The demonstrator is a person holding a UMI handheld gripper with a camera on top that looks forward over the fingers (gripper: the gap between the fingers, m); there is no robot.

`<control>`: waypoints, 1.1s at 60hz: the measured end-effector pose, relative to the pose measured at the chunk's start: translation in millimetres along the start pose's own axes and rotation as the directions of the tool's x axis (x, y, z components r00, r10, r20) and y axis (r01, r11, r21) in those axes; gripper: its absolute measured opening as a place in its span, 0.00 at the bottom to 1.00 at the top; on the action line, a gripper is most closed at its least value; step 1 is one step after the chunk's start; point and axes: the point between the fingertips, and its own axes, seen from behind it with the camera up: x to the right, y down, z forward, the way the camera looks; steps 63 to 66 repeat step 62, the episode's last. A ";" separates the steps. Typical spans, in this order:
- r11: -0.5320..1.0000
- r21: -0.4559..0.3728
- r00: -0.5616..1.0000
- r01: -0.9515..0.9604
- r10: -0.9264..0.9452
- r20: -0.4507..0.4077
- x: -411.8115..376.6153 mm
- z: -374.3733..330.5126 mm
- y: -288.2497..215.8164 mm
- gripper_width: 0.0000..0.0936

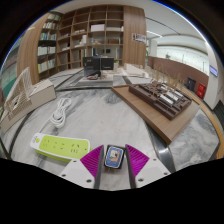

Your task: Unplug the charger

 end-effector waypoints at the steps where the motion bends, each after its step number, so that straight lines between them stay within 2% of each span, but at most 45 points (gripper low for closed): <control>1: 1.000 0.005 1.000 0.001 -0.001 0.001 -0.6 -0.9 -1.1 0.48; 5: 1.000 0.022 1.000 0.001 -0.001 0.020 -4.0 -8.5 -4.9 0.65; 6: 1.000 0.021 1.000 -0.001 0.000 0.023 -4.4 -11.1 -4.9 0.76; 13: 0.999 0.032 0.999 0.027 -0.028 0.037 -10.6 -40.8 -9.4 0.88; 44: 0.958 0.240 0.964 0.154 -0.199 0.176 -118.4 -237.5 -1.9 0.89; 57: 0.958 0.265 0.965 0.110 -0.167 0.203 -114.4 -246.9 7.2 0.89; 62: 0.972 0.223 0.964 0.078 -0.130 0.232 -110.5 -239.3 27.0 0.89; 66: 0.972 0.223 0.964 0.078 -0.130 0.232 -110.5 -239.3 27.0 0.89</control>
